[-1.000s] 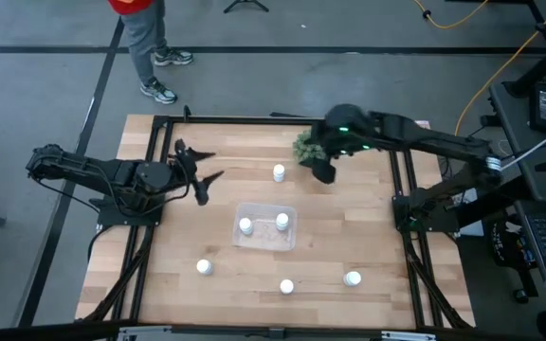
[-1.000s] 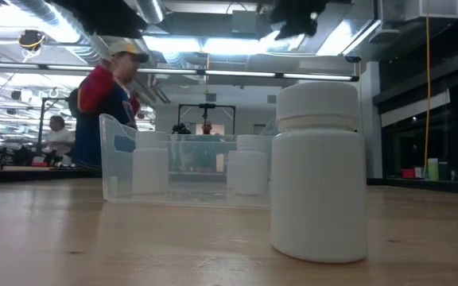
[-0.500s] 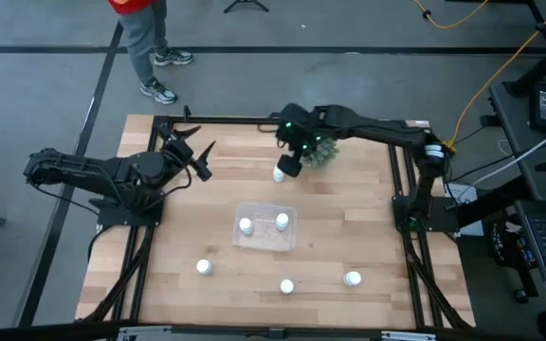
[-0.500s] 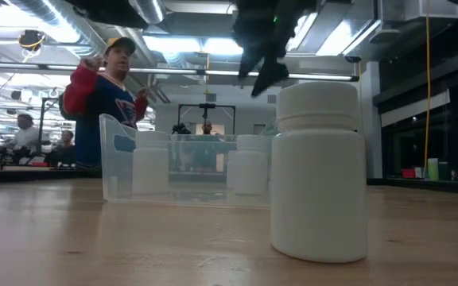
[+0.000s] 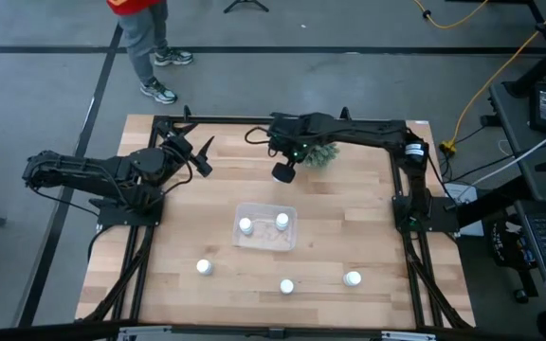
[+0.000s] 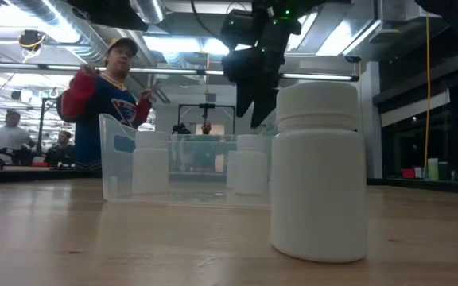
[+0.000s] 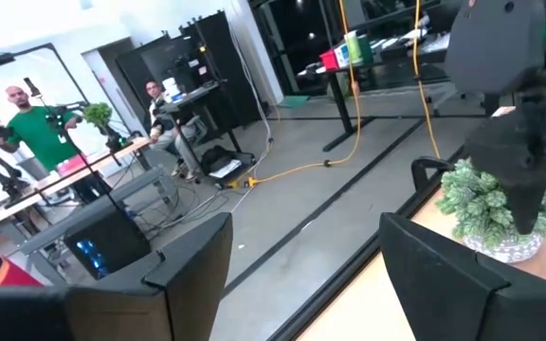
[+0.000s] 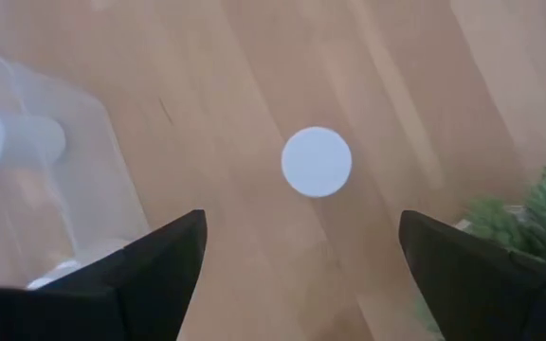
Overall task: Pick and place pill bottles into a basket
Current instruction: Put the white medicine bottle into the transparent bin
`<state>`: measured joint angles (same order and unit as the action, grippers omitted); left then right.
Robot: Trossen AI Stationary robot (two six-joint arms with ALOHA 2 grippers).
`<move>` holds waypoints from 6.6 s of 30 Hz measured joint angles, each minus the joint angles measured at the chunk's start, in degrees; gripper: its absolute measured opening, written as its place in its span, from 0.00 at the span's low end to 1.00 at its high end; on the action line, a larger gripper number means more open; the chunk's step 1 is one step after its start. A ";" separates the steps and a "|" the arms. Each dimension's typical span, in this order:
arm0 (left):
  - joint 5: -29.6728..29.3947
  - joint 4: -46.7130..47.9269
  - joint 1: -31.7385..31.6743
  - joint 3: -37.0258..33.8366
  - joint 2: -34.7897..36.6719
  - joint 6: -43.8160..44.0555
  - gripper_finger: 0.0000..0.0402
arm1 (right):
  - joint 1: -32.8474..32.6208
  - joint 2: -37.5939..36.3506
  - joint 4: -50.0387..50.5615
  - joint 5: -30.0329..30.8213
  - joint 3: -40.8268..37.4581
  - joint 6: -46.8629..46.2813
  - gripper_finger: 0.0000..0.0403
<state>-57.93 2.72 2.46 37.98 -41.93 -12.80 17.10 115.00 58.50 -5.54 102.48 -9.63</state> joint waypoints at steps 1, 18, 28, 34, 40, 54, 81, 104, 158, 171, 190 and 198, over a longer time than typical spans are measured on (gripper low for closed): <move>0.06 0.00 0.00 0.00 0.00 0.00 0.65 | 0.00 0.30 -0.09 -0.08 0.00 0.43 0.87; 0.96 -1.72 0.00 0.00 0.00 -0.12 0.65 | 0.95 6.45 -3.44 -0.98 -0.02 2.41 0.87; 1.01 -2.62 0.00 0.00 0.00 -0.42 0.65 | 1.03 9.29 -4.76 -1.13 -0.09 4.19 0.87; 1.01 -2.76 0.00 0.00 0.00 -0.42 0.65 | 1.23 9.21 -6.95 -1.14 -0.04 5.46 0.87; 1.01 -2.79 0.00 0.00 0.00 -0.44 0.65 | 1.59 9.21 -6.78 -1.09 -0.04 5.58 0.87; 1.01 -2.99 0.00 0.00 0.00 -0.44 0.65 | 1.77 9.31 -7.38 -1.70 -2.32 5.58 0.78; 1.01 -2.97 0.00 0.00 0.00 -0.46 0.65 | 1.84 9.23 -9.84 -6.51 -2.34 3.87 0.38; 0.85 -2.95 0.00 0.00 0.00 -0.46 0.65 | -2.31 9.42 1.12 -3.29 12.72 8.23 0.38; -2.69 -2.71 0.00 0.00 0.00 -4.41 0.65 | -22.28 9.53 11.13 7.02 26.33 1.99 0.38; 1.92 -2.08 0.00 0.02 -0.02 -4.48 0.65 | -23.14 14.87 8.44 6.99 24.70 -3.75 0.38; 2.78 -2.08 0.00 0.02 0.00 -6.01 0.65 | -23.06 20.59 8.63 7.00 24.63 -3.38 0.39; 2.76 -2.08 0.00 0.02 0.00 -5.99 0.65 | -22.62 20.80 7.66 6.99 24.63 -3.14 0.40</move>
<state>-55.17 0.64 2.46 38.00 -41.94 -18.79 -5.52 135.79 66.16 1.45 127.11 -12.77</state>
